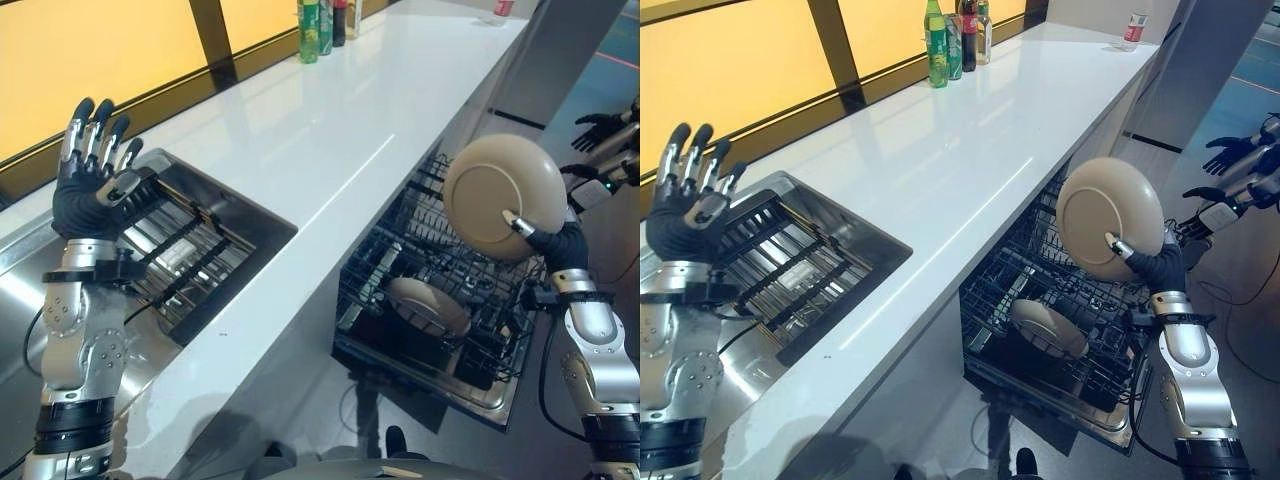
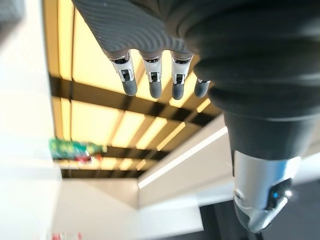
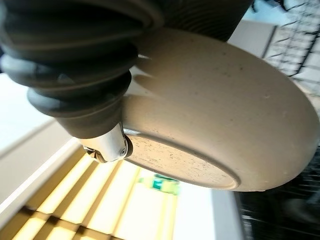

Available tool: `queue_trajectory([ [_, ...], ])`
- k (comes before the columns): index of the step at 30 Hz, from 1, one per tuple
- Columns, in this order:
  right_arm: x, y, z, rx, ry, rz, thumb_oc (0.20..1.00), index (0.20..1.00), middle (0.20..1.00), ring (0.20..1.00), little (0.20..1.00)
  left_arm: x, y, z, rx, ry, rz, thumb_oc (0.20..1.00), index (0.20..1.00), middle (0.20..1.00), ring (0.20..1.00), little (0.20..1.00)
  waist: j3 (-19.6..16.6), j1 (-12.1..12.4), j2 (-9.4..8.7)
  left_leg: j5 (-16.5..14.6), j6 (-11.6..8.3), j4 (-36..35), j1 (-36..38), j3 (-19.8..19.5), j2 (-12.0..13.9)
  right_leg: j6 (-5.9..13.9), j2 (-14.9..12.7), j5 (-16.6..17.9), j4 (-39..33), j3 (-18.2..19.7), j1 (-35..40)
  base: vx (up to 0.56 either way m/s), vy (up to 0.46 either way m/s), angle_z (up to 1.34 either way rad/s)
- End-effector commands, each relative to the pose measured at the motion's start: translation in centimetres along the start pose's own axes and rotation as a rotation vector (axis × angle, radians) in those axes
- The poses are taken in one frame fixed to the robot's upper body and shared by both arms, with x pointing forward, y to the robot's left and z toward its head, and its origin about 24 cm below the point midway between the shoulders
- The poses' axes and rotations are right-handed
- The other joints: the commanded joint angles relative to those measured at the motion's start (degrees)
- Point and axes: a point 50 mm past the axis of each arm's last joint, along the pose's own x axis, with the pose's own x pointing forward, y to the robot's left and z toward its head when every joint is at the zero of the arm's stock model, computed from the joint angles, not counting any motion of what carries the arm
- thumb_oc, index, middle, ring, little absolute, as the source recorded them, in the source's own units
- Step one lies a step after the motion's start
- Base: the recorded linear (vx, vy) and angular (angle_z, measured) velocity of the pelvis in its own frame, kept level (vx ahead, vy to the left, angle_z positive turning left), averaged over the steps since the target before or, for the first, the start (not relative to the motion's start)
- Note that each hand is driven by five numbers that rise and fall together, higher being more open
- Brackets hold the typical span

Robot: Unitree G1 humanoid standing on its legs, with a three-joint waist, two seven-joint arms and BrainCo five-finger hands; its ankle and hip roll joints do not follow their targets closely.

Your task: Pick up plates and place into dishwasher.

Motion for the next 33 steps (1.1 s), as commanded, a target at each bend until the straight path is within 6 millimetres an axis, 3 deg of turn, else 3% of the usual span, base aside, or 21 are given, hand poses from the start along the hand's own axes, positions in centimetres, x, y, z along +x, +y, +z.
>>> queue_trajectory([
  [1, 0.7, -1.3, 1.8, -0.105, -0.104, -0.033, 0.2, 0.2, 0.2, 0.2, 0.2, 1.4, 0.0, 2.6, 0.11, -0.065, -0.065, 1.0, 1.0, 1.0, 1.0, 1.0, -4.42, 0.18, -1.73, -2.58, 0.32, 3.89, -2.15, -2.24, 4.08, 4.36, -4.01, -3.05, 7.15, 0.92, -4.27, 0.13, -0.229, 0.14],
  [8, 2.3, -0.8, 1.3, -0.234, -0.099, -0.065, 0.2, 0.2, 0.2, 0.2, 0.2, 2.6, -1.0, 2.0, 0.122, -0.067, -0.06, 1.0, 1.0, 1.0, 1.0, 1.0, -2.15, 0.43, 0.89, 1.26, -1.56, 1.58, -5.06, -3.68, 7.02, 3.29, -2.43, -4.23, 10.44, -1.94, -8.63, -0.01, -0.186, 0.13],
  [11, 4.2, -1.1, 2.5, -0.346, -0.14, -0.081, 0.2, 0.2, 0.2, 0.2, 0.2, 3.4, -1.7, 1.7, 0.14, -0.078, -0.06, 1.0, 1.0, 1.0, 1.0, 1.0, 0.75, 0.55, 2.91, 1.85, -2.07, 1.38, -8.06, -4.77, 7.27, 2.79, -1.86, -5.55, 12.33, -2.5, -12.07, -0.18, -0.091, 0.09],
  [21, 8.5, -2.6, 6.5, -0.59, -0.211, -0.061, 0.2, 0.2, 0.2, 0.2, 0.2, 4.2, -2.5, 2.0, 0.115, -0.161, 0.009, 1.0, 1.0, 1.0, 1.0, 1.0, 8.23, -0.46, 7.63, 4.72, -2.0, 2.31, -16.37, -5.31, 5.52, 0.33, -0.73, -6.9, 18.5, -2.03, -22.53, -0.13, 0.007, -0.03],
  [33, 10.6, -4.1, 7.1, -0.902, -0.065, 0.07, 0.2, 0.2, 0.2, 0.2, 0.2, 4.4, -2.3, 2.5, 0.073, -0.206, 0.045, 1.0, 1.0, 1.0, 1.0, 1.0, 11.66, -0.03, 10.17, 7.62, -1.97, -0.05, -19.89, -2.45, 5.06, -1.24, -0.36, -7.14, 20.29, -3.13, -27.45, -0.04, -0.013, -0.02],
])
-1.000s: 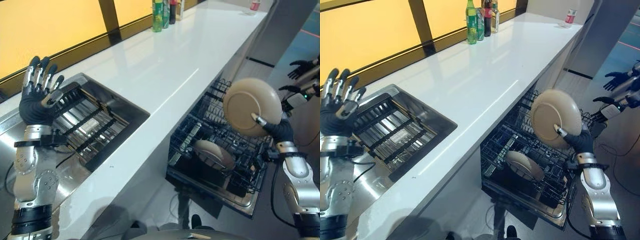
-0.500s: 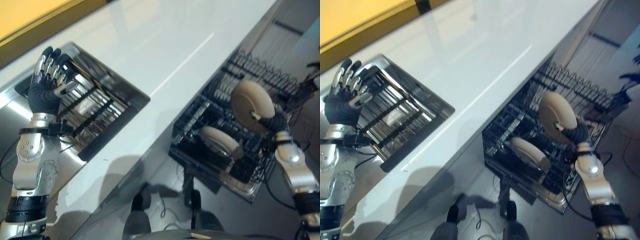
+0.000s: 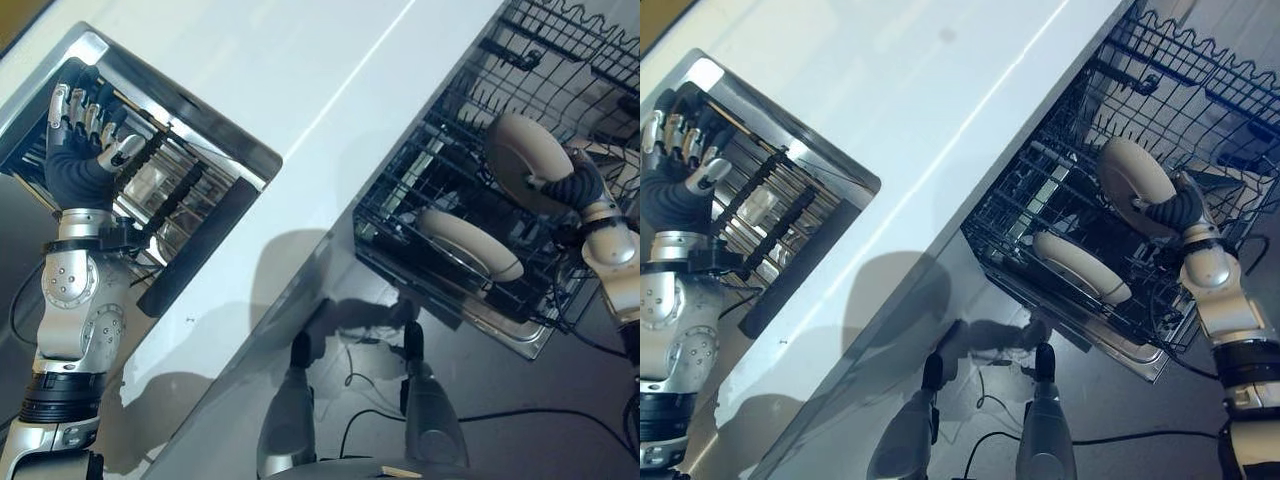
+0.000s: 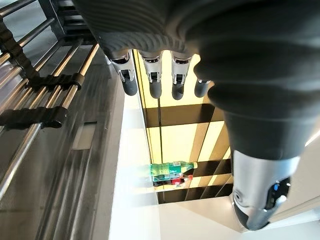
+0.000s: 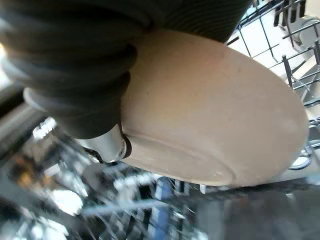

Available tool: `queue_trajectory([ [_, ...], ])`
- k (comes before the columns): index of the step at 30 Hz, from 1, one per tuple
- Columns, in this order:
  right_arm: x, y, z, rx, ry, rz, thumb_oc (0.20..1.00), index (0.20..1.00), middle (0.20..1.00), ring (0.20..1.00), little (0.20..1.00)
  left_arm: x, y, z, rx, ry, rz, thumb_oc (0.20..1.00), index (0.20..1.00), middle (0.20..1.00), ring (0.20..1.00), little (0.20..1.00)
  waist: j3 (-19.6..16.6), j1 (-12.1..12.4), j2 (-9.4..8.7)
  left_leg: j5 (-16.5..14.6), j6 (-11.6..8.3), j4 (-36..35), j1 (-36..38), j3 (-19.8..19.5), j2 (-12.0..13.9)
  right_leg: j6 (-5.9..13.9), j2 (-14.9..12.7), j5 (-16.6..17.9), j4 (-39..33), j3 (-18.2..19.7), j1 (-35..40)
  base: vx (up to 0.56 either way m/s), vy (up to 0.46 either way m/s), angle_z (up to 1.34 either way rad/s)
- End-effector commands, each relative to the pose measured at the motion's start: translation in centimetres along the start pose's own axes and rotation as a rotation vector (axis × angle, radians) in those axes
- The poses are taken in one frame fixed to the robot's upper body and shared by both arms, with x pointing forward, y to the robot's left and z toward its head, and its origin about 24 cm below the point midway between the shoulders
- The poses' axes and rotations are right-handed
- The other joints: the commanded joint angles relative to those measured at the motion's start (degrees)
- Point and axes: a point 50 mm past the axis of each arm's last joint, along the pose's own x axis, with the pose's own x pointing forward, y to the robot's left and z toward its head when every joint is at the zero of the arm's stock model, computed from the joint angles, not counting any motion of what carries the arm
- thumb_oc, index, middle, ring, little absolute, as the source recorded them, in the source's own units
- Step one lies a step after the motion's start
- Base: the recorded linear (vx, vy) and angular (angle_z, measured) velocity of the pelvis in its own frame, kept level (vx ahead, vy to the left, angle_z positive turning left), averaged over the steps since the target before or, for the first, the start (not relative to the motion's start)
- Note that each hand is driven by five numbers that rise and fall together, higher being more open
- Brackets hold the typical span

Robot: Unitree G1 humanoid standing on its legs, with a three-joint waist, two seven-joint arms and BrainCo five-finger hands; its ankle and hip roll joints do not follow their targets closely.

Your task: Pick up plates and place into dishwasher.

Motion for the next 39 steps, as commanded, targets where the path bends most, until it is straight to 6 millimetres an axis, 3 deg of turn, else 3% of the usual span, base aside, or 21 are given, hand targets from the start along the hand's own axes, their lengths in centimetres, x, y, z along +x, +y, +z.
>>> queue_trajectory([
  [1, 0.6, -1.0, 1.0, -0.191, -0.024, 0.059, 0.2, 0.2, 0.2, 0.2, 0.2, 0.6, -0.1, 0.9, -0.04, -0.091, 0.023, 1.0, 1.0, 1.0, 1.0, 1.0, -3.28, 0.11, 1.45, 5.65, -0.18, -4.27, -1.16, 0.66, 4.39, 0.39, -1.84, -7.04, 12.35, 0.04, -8.03, 0.0, -0.058, -0.01],
  [6, 1.2, -1.1, 0.1, -0.342, 0.061, 0.11, 0.2, 0.2, 0.2, 0.2, 0.2, 1.1, -0.2, 1.5, -0.037, -0.112, 0.012, 1.0, 1.0, 1.0, 1.0, 1.0, -1.81, 0.58, 2.1, 6.22, -0.01, -4.1, -2.91, 1.14, 4.49, -0.09, -1.67, -7.57, 14.19, -0.46, -10.07, -0.03, -0.056, -0.01],
  [17, 1.4, -0.5, -1.4, -0.38, 0.149, 0.098, 0.2, 0.2, 0.2, 0.2, 0.2, 2.0, -0.7, 2.1, -0.04, -0.136, 0.003, 1.0, 1.0, 1.0, 1.0, 1.0, 0.7, 0.95, 2.89, 6.58, 0.63, -2.97, -6.13, 1.55, 4.56, -0.96, -0.78, -8.86, 18.27, -1.14, -13.77, -0.04, -0.035, 0.05],
  [18, 1.3, -0.4, -1.7, -0.371, 0.156, 0.086, 0.467, 0.467, 0.467, 0.467, 0.467, 2.1, -0.8, 2.1, -0.042, -0.137, 0.001, 1.0, 1.0, 1.0, 1.0, 1.0, 0.81, 1.02, 2.91, 6.55, 0.67, -2.8, -6.36, 1.46, 4.58, -1.01, -0.75, -8.86, 18.42, -1.18, -13.95, -0.06, -0.035, 0.03],
  [19, 1.3, -0.3, -1.9, -0.358, 0.162, 0.068, 1.0, 1.0, 1.0, 1.0, 1.0, 2.1, -0.9, 2.1, -0.044, -0.139, -0.001, 1.0, 1.0, 1.0, 1.0, 1.0, 0.89, 1.09, 2.94, 6.55, 0.77, -2.79, -6.47, 1.41, 4.56, -1.09, -0.6, -8.86, 18.41, -1.25, -13.97, -0.05, -0.028, 0.03],
  [28, 0.9, -0.4, -1.6, -0.289, 0.154, -0.006, 1.0, 1.0, 1.0, 1.0, 1.0, 2.0, -0.1, 2.3, -0.063, -0.132, 0.019, 1.0, 1.0, 1.0, 1.0, 1.0, -0.5, 0.45, 2.3, 6.3, 1.01, -3.04, -5.45, 2.36, 4.46, -1.14, -0.54, -7.56, 14.91, -2.02, -11.37, -0.05, 0.01, 0.03],
  [39, -0.3, -0.2, -1.5, -0.203, 0.131, -0.061, 1.0, 1.0, 1.0, 1.0, 1.0, 0.5, 1.1, 1.1, -0.073, -0.063, 0.049, 1.0, 1.0, 1.0, 1.0, 1.0, -4.05, -0.36, 0.05, 4.83, 1.34, -2.24, -1.87, 4.53, 3.55, -0.12, -2.25, -5.26, 9.6, -1.69, -5.47, 0.01, 0.059, 0.02],
])
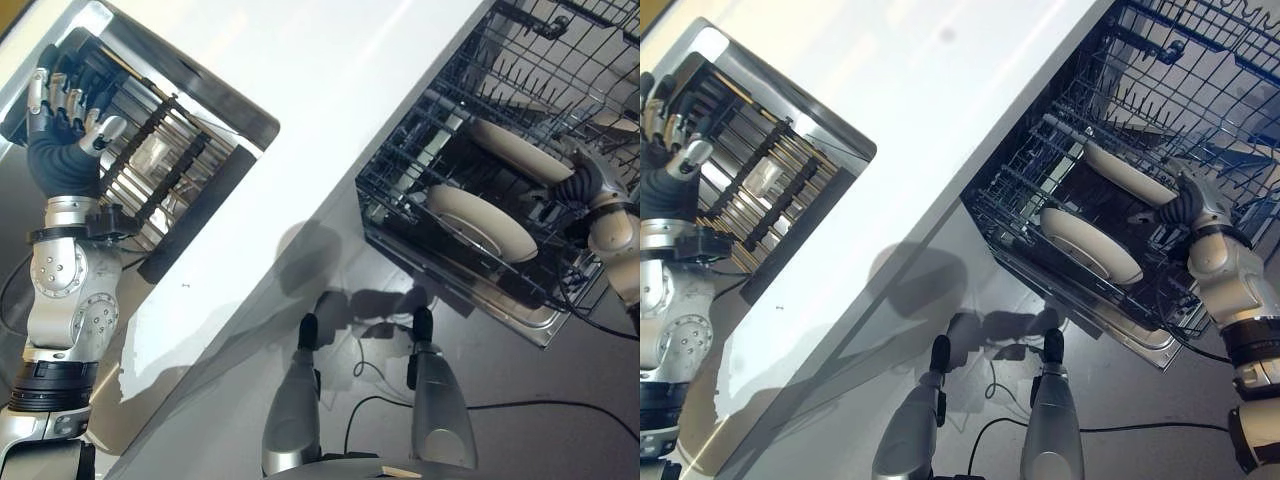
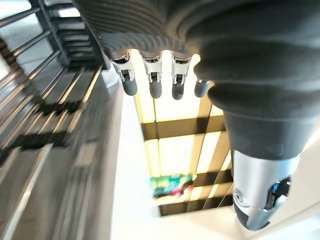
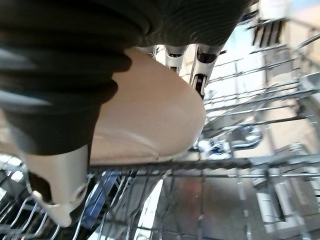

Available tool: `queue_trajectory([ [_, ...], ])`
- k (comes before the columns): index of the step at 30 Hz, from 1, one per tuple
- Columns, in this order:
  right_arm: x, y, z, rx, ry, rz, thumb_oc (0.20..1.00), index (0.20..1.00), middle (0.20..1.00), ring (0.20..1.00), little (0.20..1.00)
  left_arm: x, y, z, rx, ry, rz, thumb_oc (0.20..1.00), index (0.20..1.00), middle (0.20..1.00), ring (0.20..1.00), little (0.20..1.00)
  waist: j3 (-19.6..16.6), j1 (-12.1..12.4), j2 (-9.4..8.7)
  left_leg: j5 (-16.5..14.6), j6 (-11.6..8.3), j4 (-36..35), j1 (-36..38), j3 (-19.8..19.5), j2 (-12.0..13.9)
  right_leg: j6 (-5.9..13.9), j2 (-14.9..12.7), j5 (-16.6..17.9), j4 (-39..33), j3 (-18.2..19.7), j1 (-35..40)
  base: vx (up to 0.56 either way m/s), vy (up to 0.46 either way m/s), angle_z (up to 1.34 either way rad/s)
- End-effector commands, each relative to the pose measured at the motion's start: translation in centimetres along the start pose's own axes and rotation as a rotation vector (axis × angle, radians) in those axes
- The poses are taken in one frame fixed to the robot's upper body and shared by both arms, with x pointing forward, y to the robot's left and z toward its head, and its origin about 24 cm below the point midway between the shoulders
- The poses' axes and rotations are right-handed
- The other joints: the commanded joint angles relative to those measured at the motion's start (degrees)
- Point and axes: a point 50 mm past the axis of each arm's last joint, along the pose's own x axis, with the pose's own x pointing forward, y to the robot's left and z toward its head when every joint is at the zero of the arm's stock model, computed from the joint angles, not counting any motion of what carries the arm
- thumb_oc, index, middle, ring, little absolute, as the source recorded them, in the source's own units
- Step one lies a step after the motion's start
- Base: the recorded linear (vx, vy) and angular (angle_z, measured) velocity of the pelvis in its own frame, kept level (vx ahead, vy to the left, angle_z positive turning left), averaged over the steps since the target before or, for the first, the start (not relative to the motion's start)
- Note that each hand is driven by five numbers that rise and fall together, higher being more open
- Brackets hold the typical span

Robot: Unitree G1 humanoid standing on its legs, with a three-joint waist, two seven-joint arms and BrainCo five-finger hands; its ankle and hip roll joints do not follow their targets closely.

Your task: Pick up plates and place into dishwasher.

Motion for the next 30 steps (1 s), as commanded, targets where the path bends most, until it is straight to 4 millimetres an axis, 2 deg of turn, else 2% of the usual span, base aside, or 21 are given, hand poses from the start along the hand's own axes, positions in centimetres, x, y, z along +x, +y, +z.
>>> queue_trajectory([
  [1, -0.6, 0.3, 0.9, 0.001, -0.049, -0.037, 1.0, 1.0, 1.0, 1.0, 1.0, -0.3, 0.2, 0.6, -0.045, -0.04, 0.002, 1.0, 1.0, 1.0, 1.0, 1.0, -5.97, -0.64, -2.15, 2.02, 2.37, -2.08, -0.5, 4.12, 2.71, 1.37, -1.98, -1.19, -1.68, 0.79, 0.04, 0.02, 0.056, -0.05],
  [11, -2.6, 0.0, 2.3, 0.293, -0.103, -0.263, 1.0, 1.0, 1.0, 1.0, 1.0, -1.8, 0.5, -0.8, -0.041, 0.014, 0.007, 1.0, 1.0, 1.0, 1.0, 1.0, -6.78, -2.34, -2.68, -1.5, 2.71, 3.63, 1.37, 4.8, 2.28, 2.26, -4.23, -0.48, -2.72, 2.1, 3.76, 0.01, 0.071, -0.03],
  [15, -4.3, 0.8, 1.2, 0.438, -0.074, -0.348, 1.0, 1.0, 1.0, 1.0, 1.0, -3.2, 0.9, -1.5, -0.05, 0.052, 0.018, 1.0, 1.0, 1.0, 1.0, 1.0, -7.17, -3.19, -2.53, -3.87, 2.75, 7.48, 2.29, 4.82, 2.49, 2.83, -6.0, -0.18, -2.68, 2.78, 5.41, 0.04, 0.131, -0.08],
  [21, -7.0, 3.6, -0.1, 0.554, -0.007, -0.326, 1.0, 1.0, 1.0, 1.0, 1.0, -5.2, 1.5, -2.4, -0.06, 0.115, 0.051, 1.0, 1.0, 1.0, 1.0, 1.0, -8.26, -4.29, -1.92, -7.21, 3.19, 11.04, 4.81, 5.41, 1.46, 4.03, -8.15, -0.09, -3.2, 4.93, 8.28, 0.08, 0.18, -0.18],
  [25, -8.1, 5.4, -1.5, 0.629, 0.09, -0.32, 1.0, 1.0, 1.0, 1.0, 1.0, -5.9, 1.7, -2.8, -0.068, 0.141, 0.067, 1.0, 1.0, 1.0, 1.0, 1.0, -8.13, -4.86, -1.4, -8.93, 3.45, 12.88, 5.86, 5.64, 0.53, 4.81, -9.51, 0.01, -3.58, 6.29, 9.61, 0.03, 0.159, -0.2],
  [30, -9.1, 6.6, -2.7, 0.689, 0.163, -0.337, 1.0, 1.0, 1.0, 1.0, 1.0, -6.8, 1.6, -3.4, -0.085, 0.175, 0.07, 1.0, 1.0, 1.0, 1.0, 1.0, -7.46, -5.28, -0.59, -10.98, 3.66, 15.61, 6.64, 5.2, -0.76, 5.89, -11.12, 0.02, -3.5, 8.09, 10.85, 0.05, 0.145, -0.12],
])
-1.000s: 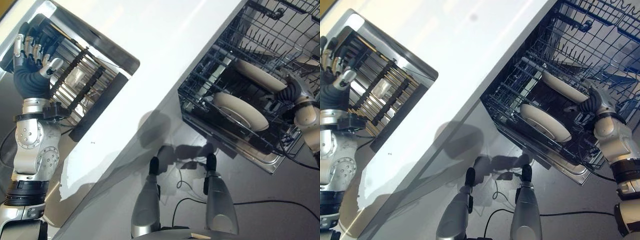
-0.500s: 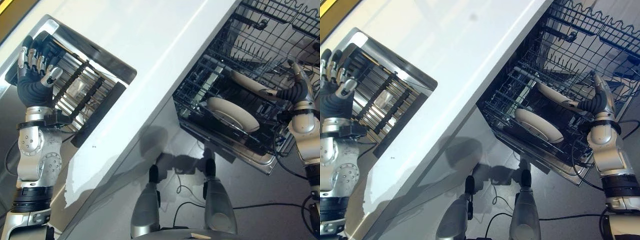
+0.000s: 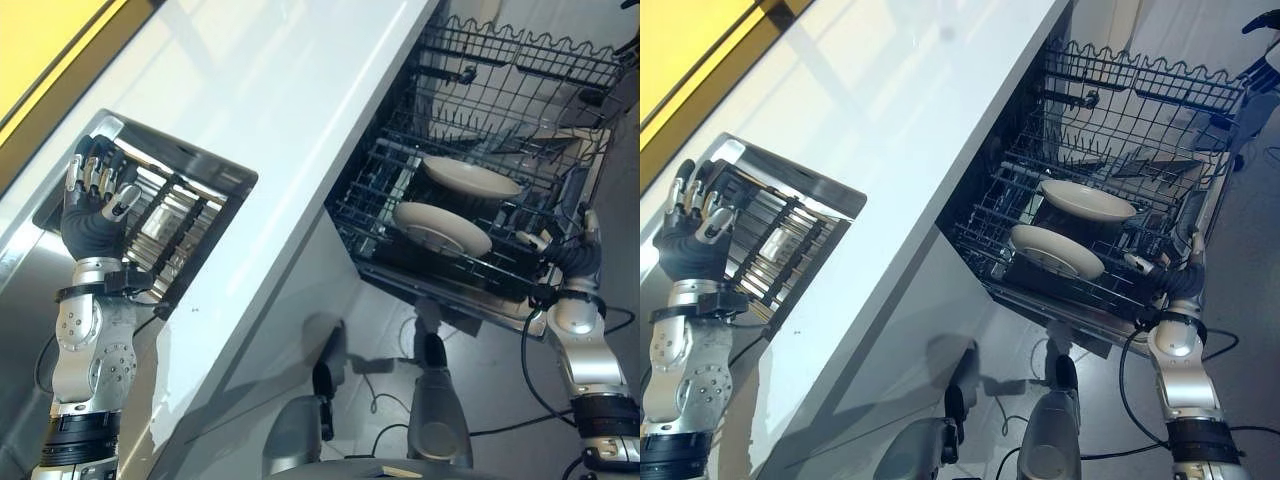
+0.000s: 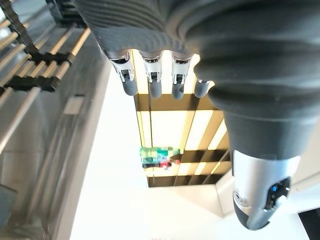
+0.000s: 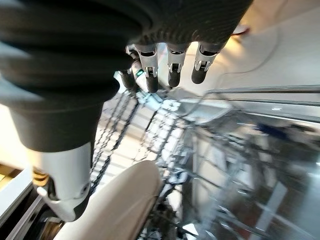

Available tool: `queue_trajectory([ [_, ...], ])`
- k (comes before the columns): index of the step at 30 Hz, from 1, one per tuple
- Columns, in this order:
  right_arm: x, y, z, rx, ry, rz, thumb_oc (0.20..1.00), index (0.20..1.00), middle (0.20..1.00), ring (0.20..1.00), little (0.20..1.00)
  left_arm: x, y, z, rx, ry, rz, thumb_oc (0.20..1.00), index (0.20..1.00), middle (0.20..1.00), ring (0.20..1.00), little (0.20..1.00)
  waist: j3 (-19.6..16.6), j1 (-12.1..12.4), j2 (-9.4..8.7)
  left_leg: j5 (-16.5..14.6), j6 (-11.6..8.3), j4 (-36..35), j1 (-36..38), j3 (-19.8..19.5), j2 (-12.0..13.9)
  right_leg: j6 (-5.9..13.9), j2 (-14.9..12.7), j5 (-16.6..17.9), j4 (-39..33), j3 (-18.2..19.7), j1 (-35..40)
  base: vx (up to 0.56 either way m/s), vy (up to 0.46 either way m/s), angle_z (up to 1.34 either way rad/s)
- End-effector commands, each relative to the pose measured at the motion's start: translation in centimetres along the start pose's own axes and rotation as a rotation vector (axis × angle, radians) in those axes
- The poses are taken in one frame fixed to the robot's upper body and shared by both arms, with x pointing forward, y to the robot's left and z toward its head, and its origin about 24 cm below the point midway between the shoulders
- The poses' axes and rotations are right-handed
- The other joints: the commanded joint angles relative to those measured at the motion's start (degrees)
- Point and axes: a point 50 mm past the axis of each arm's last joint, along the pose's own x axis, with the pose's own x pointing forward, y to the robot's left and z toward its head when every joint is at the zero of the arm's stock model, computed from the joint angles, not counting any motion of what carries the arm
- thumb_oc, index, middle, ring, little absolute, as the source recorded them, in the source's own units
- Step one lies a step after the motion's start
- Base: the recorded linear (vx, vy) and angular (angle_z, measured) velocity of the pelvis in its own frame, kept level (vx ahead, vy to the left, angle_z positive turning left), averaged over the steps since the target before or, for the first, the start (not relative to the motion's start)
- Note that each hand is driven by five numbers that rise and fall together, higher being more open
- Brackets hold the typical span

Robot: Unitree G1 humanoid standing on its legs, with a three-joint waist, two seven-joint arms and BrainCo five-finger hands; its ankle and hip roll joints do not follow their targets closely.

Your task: Pick up plates and place into dishwasher.

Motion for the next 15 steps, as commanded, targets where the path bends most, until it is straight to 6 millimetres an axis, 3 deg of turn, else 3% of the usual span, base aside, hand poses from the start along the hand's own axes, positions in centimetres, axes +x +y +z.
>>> queue_trajectory([
  [1, -0.3, -1.1, 0.7, 0.091, -0.07, -0.063, 1.0, 1.0, 1.0, 1.0, 1.0, -1.0, 0.7, 0.4, 0.01, -0.031, 0.017, 1.0, 1.0, 1.0, 1.0, 1.0, -5.43, -0.77, -0.93, -6.59, -0.45, 11.29, -4.01, -4.95, 2.84, 3.58, -7.23, 0.02, -1.66, 1.08, 2.53, 0.06, 0.128, -0.19],
  [9, -0.4, -2.0, -0.5, 0.212, -0.016, -0.191, 1.0, 1.0, 1.0, 1.0, 1.0, -1.2, -0.4, -0.6, -0.018, -0.01, 0.017, 1.0, 1.0, 1.0, 1.0, 1.0, -1.67, -1.61, 1.06, -8.52, -1.07, 16.77, -6.57, -5.32, 1.96, 4.68, -9.01, -0.92, 3.19, 3.39, -0.46, 0.0, 0.074, -0.07],
  [15, 0.7, -1.8, 0.5, 0.35, -0.02, -0.264, 1.0, 1.0, 1.0, 1.0, 1.0, -0.5, -1.8, -0.6, -0.055, -0.057, 0.004, 1.0, 1.0, 1.0, 1.0, 1.0, 2.59, -1.79, 3.13, -8.71, -1.93, 19.42, -11.01, -6.86, 1.9, 4.58, -8.95, -2.11, 8.37, 5.1, -6.21, -0.12, 0.022, 0.03],
])
